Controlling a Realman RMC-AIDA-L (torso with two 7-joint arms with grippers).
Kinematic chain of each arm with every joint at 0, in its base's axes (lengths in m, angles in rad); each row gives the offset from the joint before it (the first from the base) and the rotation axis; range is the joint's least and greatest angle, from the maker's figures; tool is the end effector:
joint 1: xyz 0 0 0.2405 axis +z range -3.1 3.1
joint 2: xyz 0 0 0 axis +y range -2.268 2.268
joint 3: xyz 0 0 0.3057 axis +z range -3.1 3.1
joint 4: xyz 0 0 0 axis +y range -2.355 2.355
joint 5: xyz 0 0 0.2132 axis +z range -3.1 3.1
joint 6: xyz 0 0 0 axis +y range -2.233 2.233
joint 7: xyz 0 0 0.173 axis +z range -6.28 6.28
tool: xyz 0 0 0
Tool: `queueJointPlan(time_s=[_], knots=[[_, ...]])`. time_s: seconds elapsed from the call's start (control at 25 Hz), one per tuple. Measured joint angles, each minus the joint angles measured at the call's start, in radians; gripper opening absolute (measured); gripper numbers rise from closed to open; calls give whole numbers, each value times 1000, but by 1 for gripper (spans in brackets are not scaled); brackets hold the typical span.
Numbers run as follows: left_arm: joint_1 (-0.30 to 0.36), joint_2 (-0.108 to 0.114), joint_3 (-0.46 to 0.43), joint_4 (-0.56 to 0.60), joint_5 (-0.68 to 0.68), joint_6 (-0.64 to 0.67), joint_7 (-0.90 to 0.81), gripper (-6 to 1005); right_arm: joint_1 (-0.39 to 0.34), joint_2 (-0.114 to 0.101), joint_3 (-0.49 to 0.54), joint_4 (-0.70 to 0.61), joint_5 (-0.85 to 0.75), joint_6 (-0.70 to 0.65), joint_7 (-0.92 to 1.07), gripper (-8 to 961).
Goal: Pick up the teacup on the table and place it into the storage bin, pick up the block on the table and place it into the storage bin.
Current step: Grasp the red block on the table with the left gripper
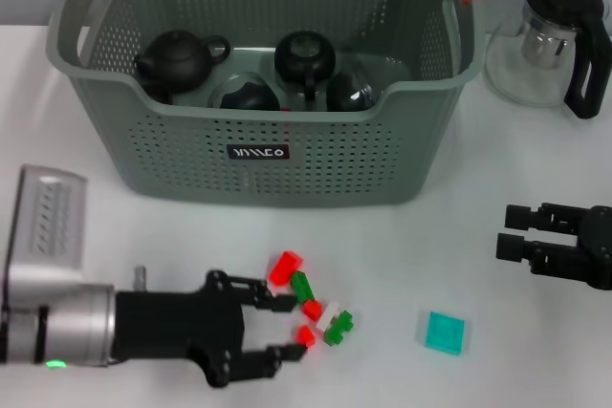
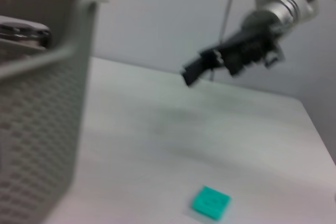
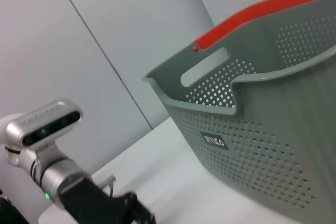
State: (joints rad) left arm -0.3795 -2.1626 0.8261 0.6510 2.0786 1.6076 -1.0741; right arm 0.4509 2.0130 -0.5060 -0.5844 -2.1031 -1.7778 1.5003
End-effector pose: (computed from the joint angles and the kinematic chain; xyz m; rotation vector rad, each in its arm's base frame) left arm -0.3109 0.2805 -0.1095 -2.9391 -0.3599 -0.6146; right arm 0.3282 0.3149 -0.0171 -2.7055 0.9754 0.8486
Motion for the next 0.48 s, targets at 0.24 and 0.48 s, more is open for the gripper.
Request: queueJointPlan(time_s=[0.24, 0.48], knots=[[-8, -10, 52, -91, -5, -120, 117, 516, 4, 1, -3, 0, 0, 2, 0, 683], [-24, -11, 51, -137, -28, -188, 161, 520, 0, 1, -5, 0, 0, 6, 0, 683]])
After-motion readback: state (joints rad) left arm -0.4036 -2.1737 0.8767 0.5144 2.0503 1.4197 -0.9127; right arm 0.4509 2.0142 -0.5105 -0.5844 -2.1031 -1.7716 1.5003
